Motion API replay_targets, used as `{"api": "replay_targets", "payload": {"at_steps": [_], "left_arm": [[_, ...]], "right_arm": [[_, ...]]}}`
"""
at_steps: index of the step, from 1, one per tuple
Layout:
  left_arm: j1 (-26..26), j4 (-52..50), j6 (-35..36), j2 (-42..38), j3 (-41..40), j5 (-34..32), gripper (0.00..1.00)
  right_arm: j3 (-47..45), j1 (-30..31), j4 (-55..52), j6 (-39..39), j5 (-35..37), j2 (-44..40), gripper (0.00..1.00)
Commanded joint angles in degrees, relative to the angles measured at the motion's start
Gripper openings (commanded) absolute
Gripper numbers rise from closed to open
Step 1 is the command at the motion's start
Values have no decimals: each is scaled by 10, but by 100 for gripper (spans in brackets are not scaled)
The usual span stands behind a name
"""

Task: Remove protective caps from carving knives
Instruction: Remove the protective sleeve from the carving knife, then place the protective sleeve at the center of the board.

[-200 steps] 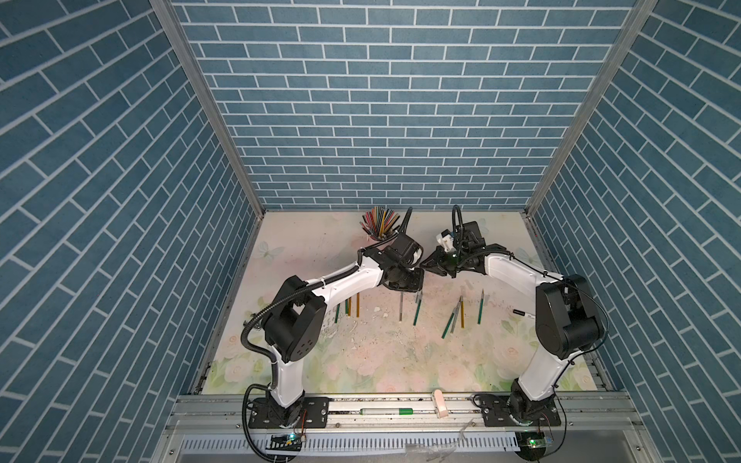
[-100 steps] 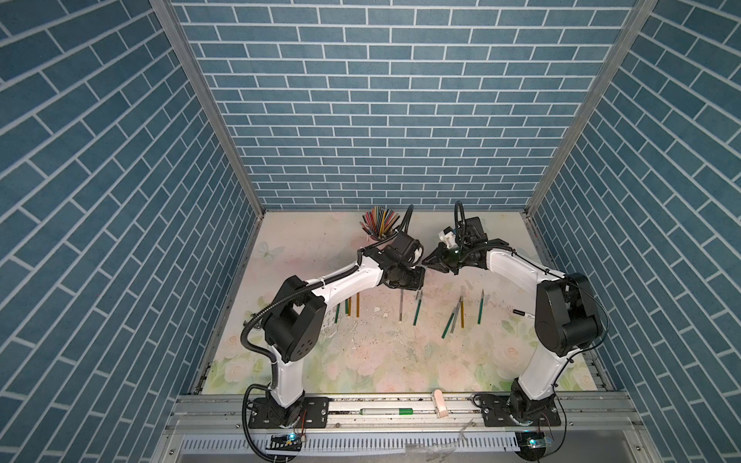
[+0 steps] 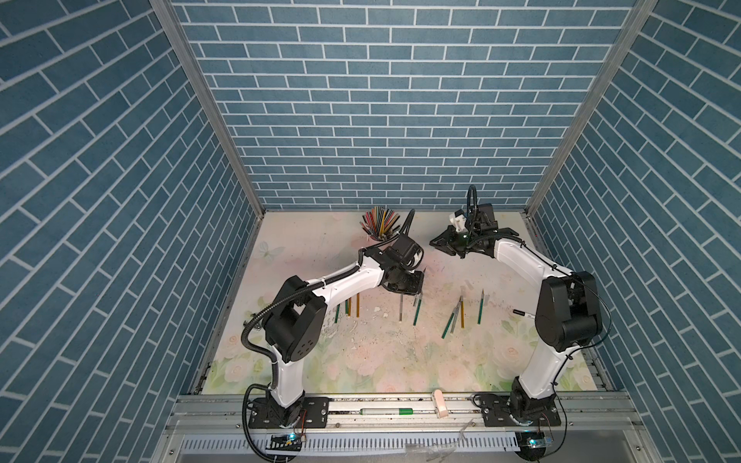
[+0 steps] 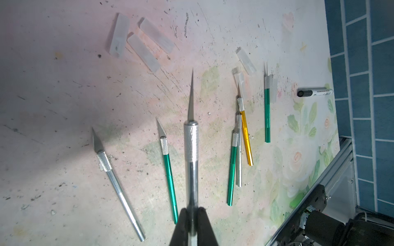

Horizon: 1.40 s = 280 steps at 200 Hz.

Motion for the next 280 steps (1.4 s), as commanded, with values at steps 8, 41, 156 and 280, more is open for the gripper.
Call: {"api": "replay_targets", "payload": {"at_steps": [8, 41, 156, 280], "left_arm": [[-1, -14, 6, 1, -12, -9, 1], [1, -13, 7, -2, -14, -16, 1], [30, -23, 18, -29, -36, -38, 1], [34, -12, 16, -26, -50, -44, 1]], "right_arm": [[4, -12, -18, -21, 13, 6, 0], [-15, -24, -43, -46, 32, -1, 0], [-34, -37, -112, -112, 92, 49, 4], [-34, -39, -128, -132, 118, 98, 24]]}}
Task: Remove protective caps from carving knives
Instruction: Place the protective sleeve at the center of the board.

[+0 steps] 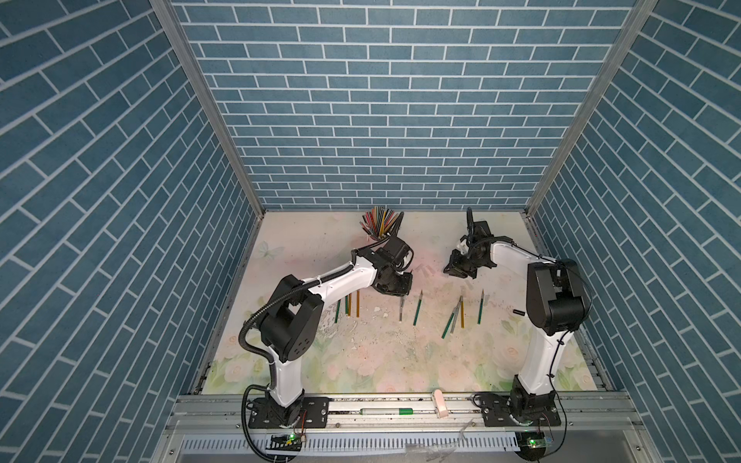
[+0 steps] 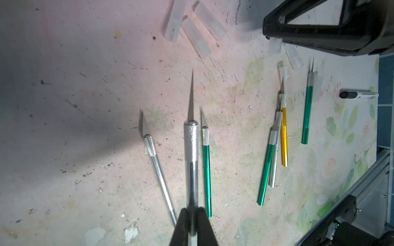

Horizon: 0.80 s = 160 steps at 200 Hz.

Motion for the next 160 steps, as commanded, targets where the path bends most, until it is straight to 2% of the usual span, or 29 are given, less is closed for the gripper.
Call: {"api": "replay_targets", "payload": {"at_steps": [1, 54, 109, 146, 160], "left_arm": [[4, 1, 5, -14, -11, -12, 1], [4, 5, 0, -12, -9, -17, 1], [4, -1, 0, -16, -10, -24, 1], [4, -2, -3, -22, -15, -31, 1], [4, -1, -5, -24, -16, -34, 1]], "right_arm": [[-1, -1, -19, -20, 13, 12, 25], [1, -1, -23, -25, 15, 15, 42], [0, -2, -34, -20, 49, -12, 79], [-11, -2, -29, -15, 60, -42, 93], [-14, -2, -23, -17, 48, -47, 95]]}}
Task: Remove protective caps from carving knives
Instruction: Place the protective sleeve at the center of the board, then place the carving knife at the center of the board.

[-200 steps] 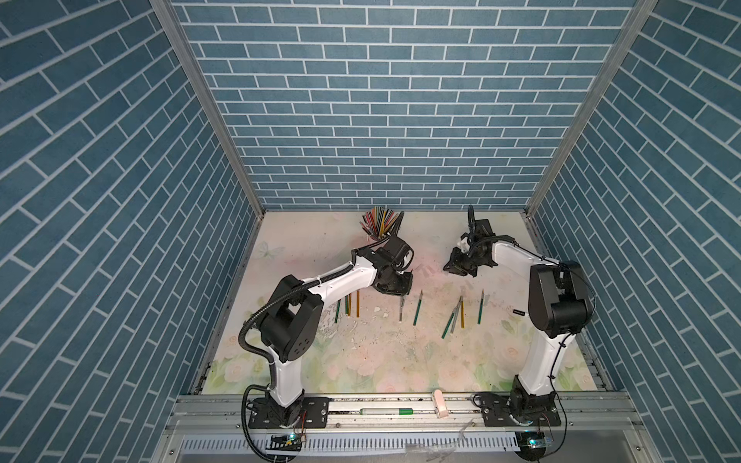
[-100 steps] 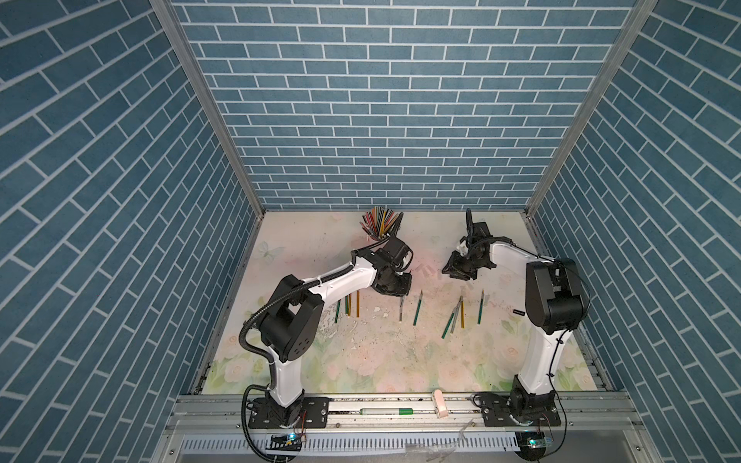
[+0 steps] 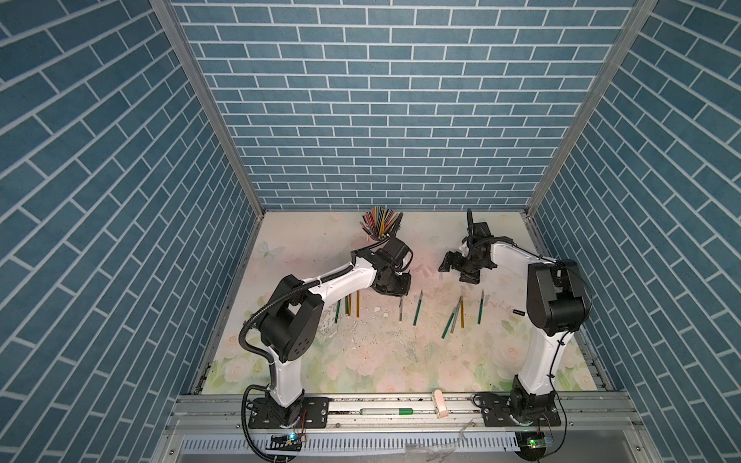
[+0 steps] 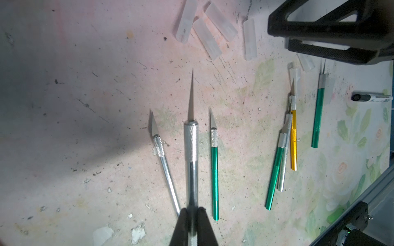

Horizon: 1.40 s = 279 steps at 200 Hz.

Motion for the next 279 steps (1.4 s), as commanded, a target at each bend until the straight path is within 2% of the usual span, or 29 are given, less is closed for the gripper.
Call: {"api": "replay_targets", "payload": {"at_steps": [1, 15, 47, 77, 136, 187, 279], "left_arm": [[3, -4, -3, -21, -9, -15, 1], [3, -5, -7, -23, -9, -20, 1], [3, -8, -16, -29, -16, -34, 1], [4, -20, -36, -39, -29, -71, 1], [4, -22, -81, -33, -60, -130, 2], [4, -21, -92, -16, -61, -141, 4], [-5, -11, -112, 14, -50, -142, 9]], "right_arm": [[-9, -2, -4, 2, 3, -35, 95], [-19, -1, 9, 5, 5, -45, 98], [-33, -1, 12, 6, 3, -63, 98], [-37, -2, 3, 2, -17, -80, 98], [-64, -2, 0, 5, -14, -140, 98], [-124, -2, 26, 10, 4, -216, 98], [-176, -16, 31, 0, -4, -260, 98]]}}
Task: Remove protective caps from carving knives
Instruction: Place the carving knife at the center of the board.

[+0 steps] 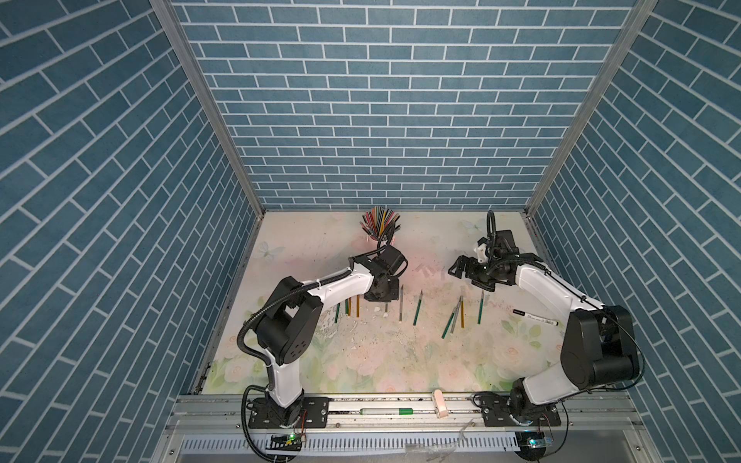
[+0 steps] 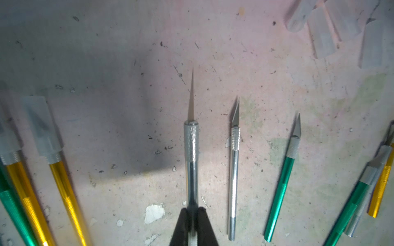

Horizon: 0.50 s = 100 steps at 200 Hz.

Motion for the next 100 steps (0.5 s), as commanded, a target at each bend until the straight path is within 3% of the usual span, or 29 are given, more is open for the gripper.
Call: {"api": "replay_targets", "payload": {"at_steps": [1, 100], "left_arm": [[-5, 2, -17, 22, 9, -12, 9], [-18, 11, -32, 43, 1, -20, 23]], "right_arm": [[-6, -4, 0, -1, -1, -20, 98], [-23, -15, -8, -1, 2, -49, 98]]}}
